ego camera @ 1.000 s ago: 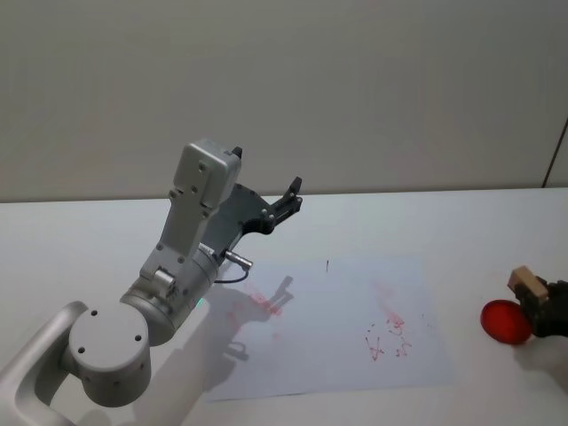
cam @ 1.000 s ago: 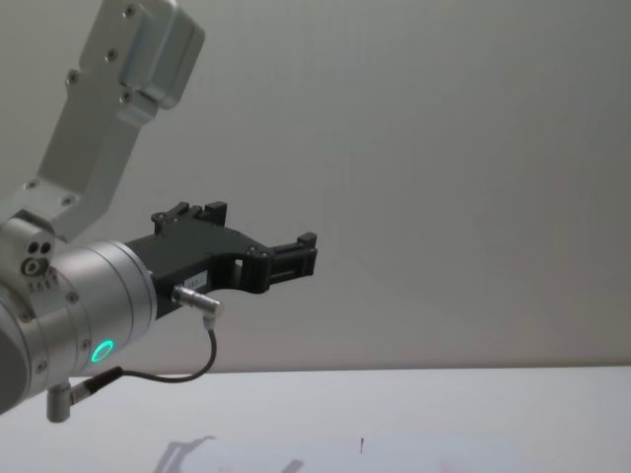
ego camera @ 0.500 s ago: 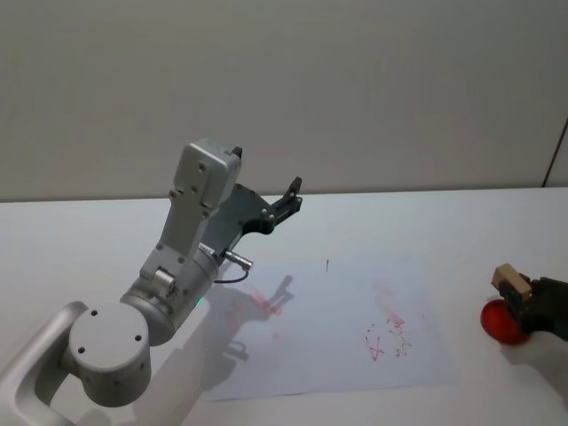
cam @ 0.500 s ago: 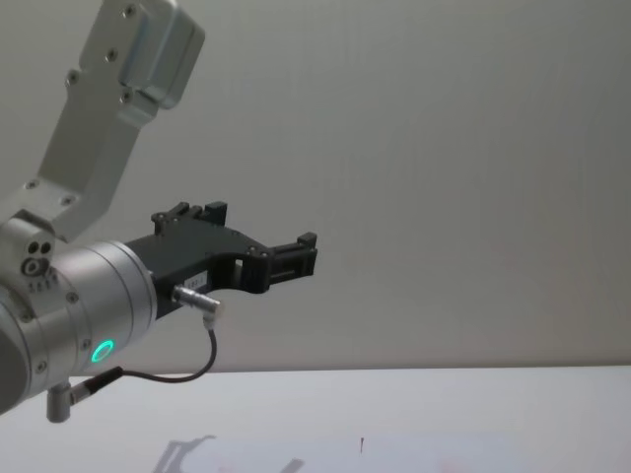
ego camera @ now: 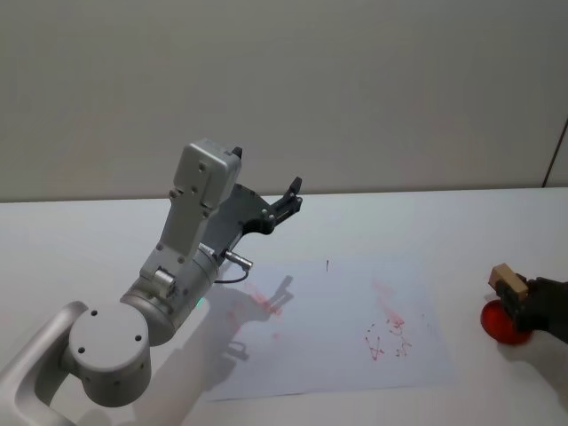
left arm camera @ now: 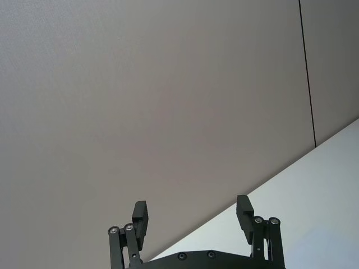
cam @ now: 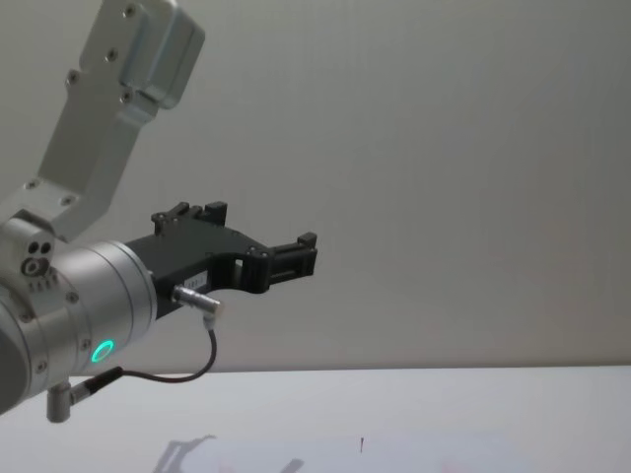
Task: Use the one hand to pick up the stamp and affix it onto the A4 paper.
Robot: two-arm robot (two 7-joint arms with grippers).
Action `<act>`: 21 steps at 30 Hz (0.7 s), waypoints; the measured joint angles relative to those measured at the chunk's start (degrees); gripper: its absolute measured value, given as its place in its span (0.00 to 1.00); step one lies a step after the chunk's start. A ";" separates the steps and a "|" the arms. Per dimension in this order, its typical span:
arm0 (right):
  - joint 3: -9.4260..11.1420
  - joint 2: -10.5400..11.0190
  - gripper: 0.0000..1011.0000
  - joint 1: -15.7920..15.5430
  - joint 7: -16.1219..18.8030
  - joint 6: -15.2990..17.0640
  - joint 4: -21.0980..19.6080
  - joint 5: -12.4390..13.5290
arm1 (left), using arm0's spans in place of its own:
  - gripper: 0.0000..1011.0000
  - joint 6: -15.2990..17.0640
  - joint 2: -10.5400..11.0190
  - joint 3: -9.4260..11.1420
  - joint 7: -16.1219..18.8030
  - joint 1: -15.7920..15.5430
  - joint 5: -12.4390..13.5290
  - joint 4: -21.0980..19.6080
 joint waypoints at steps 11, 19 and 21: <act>-0.39 -0.61 0.21 0.28 -0.25 0.54 0.52 -0.10 | 0.99 0.00 0.00 0.00 0.00 0.00 0.00 0.00; -0.57 -0.88 0.21 0.24 -0.40 0.95 0.55 -0.06 | 0.99 0.00 0.00 0.00 0.00 0.00 0.00 0.00; -0.60 -0.92 0.21 0.20 -0.47 1.05 0.54 -0.04 | 0.99 0.00 0.00 0.00 0.00 0.00 0.00 0.00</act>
